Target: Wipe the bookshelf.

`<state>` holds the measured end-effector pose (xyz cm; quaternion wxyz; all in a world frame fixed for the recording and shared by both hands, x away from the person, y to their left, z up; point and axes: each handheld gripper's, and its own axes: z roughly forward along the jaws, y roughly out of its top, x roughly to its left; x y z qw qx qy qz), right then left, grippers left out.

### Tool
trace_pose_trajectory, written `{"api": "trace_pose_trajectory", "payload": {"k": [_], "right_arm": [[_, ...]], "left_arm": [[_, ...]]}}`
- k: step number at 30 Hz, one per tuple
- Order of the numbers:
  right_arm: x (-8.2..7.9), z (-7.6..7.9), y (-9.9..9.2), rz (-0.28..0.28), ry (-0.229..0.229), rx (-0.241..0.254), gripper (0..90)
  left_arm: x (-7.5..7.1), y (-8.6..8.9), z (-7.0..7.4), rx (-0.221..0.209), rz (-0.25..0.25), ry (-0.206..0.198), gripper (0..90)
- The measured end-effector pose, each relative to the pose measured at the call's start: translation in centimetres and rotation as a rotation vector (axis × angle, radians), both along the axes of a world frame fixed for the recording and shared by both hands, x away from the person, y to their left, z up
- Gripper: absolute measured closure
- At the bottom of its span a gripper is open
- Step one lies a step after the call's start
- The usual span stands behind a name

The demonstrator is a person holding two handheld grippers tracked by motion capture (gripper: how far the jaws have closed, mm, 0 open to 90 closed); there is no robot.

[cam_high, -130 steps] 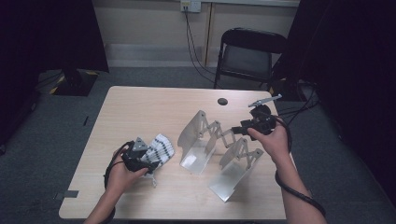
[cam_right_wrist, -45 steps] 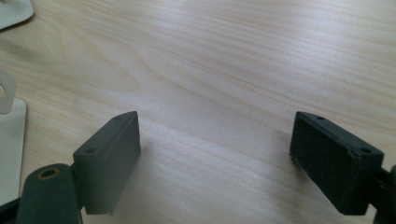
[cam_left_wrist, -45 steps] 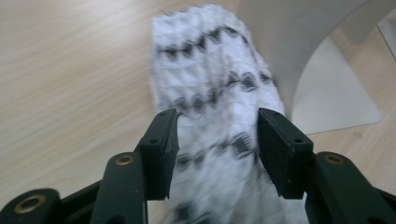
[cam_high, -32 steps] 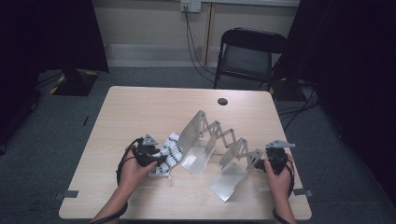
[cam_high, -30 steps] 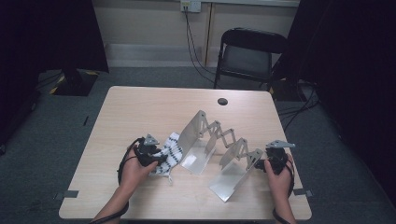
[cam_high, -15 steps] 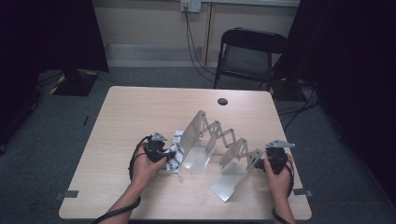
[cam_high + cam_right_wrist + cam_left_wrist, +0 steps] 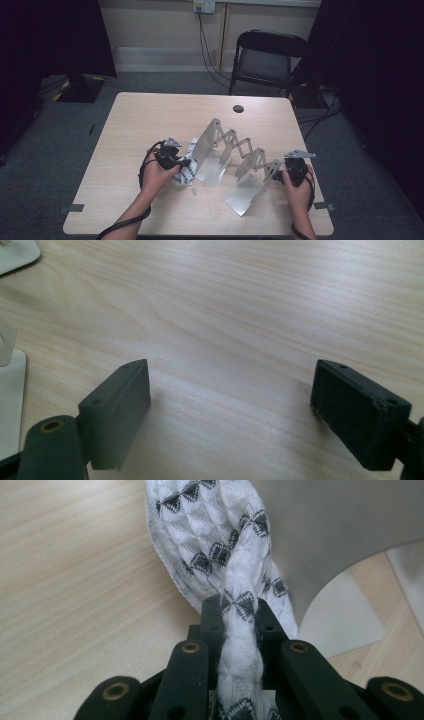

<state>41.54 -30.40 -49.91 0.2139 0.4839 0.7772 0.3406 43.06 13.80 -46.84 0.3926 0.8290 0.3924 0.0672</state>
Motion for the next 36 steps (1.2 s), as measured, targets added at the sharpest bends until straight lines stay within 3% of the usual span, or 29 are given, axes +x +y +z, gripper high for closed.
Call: {"api": "trace_pose_trajectory", "payload": {"k": [6,14,18,21,26,30,36], "right_arm": [[0.0,0.0,0.0,0.0,0.0,0.0,15.5],[0.0,0.0,0.0,0.0,0.0,0.0,15.5],[0.0,0.0,0.0,0.0,0.0,0.0,15.5],[0.0,0.0,0.0,0.0,0.0,0.0,15.5],[0.0,0.0,0.0,0.0,0.0,0.0,15.5],[0.0,0.0,0.0,0.0,0.0,0.0,15.5],[0.0,0.0,0.0,0.0,0.0,0.0,15.5]], "left_arm": [[-0.1,-0.6,2.0,-0.03,-0.027,-0.022,80.1],[0.0,-0.9,3.5,-0.06,-0.035,-0.037,80.1],[0.0,-1.0,3.3,-0.057,-0.032,-0.027,80.0],[0.0,-0.8,2.0,-0.033,-0.019,-0.014,79.8],[0.2,-0.4,1.0,-0.012,-0.002,-0.006,79.3],[0.5,0.2,1.0,0.019,0.007,-0.022,76.5],[0.7,1.1,1.2,0.048,0.047,-0.061,62.2]]}}
